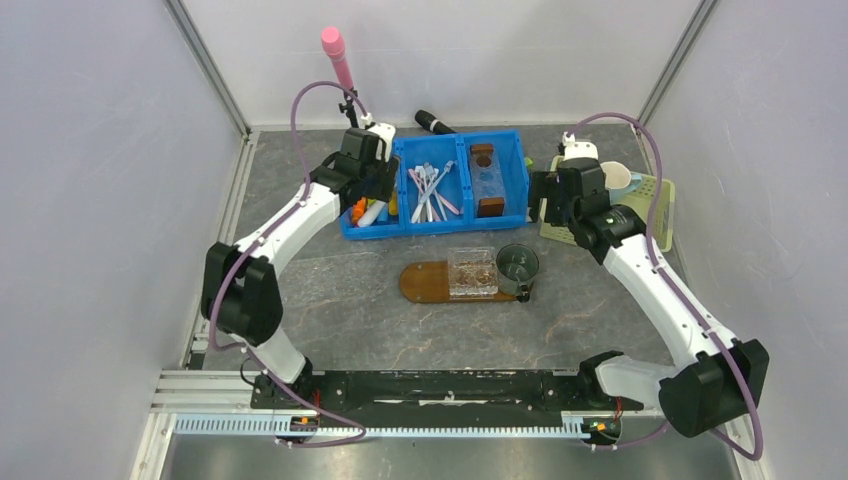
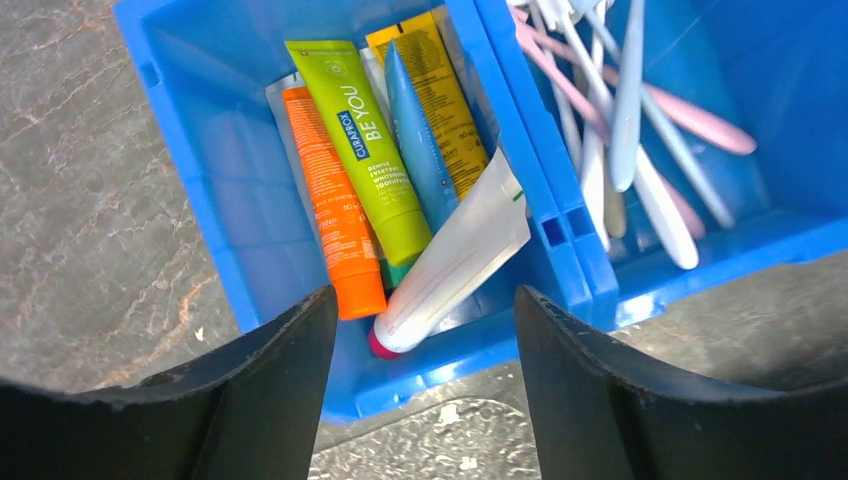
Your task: Prepare toiletry sets of a toothbrush and toothpaste on the tray
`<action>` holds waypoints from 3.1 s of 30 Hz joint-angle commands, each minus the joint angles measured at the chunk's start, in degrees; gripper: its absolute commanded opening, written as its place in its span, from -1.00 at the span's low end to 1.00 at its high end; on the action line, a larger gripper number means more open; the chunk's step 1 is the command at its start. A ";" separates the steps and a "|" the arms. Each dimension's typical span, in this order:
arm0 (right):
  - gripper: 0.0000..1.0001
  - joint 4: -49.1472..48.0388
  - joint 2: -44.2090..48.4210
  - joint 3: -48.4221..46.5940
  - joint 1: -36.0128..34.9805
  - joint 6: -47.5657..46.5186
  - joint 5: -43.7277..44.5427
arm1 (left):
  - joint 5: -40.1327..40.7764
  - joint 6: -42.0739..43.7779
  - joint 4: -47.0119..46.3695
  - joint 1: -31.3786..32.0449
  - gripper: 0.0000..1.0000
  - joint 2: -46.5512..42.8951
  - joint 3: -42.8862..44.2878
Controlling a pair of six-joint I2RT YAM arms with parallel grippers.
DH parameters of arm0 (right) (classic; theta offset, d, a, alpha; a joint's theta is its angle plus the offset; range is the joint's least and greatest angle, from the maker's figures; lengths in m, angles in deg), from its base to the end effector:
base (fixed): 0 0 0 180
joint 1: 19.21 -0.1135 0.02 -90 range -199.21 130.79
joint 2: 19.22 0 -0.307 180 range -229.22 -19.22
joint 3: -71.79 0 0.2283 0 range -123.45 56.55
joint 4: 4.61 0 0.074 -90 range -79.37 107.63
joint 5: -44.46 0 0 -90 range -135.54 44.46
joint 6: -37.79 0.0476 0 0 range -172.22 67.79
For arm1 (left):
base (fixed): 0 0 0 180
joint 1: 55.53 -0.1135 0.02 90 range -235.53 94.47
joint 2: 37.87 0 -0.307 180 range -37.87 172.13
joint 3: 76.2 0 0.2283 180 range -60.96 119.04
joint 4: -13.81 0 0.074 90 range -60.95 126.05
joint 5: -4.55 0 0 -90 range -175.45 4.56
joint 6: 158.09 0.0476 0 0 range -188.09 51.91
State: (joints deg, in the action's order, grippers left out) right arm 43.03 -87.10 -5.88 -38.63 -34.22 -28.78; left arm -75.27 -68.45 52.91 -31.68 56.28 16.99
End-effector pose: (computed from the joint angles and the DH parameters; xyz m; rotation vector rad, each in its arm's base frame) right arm 0.2156 0.0615 0.3634 0.1307 2.1952 0.0382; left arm 0.3354 -0.1391 0.3381 0.3674 2.2268 -0.0238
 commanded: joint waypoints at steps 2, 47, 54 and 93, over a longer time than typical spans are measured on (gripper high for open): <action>0.96 1.39 -2.93 -2.32 0.30 -1.06 1.13 | -2.34 8.83 0.20 -0.02 0.40 4.18 3.70; 0.97 1.50 -3.37 -1.60 1.75 -8.51 0.10 | -17.73 2.81 -11.06 0.22 -0.71 -13.33 -3.61; 0.97 0.82 -3.35 -1.76 1.75 -8.33 -1.20 | -26.83 -1.60 -19.21 6.90 -0.62 -17.28 -6.64; 0.97 4.63 3.29 1.28 1.75 -9.12 4.03 | -28.07 -1.31 -51.95 24.92 -0.61 -6.15 -21.45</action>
State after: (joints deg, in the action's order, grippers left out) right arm 47.67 -85.26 -4.70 -37.07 -43.11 -25.90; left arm -103.77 -69.39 6.72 -7.06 49.83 -3.45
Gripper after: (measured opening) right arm 0.985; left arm 0.224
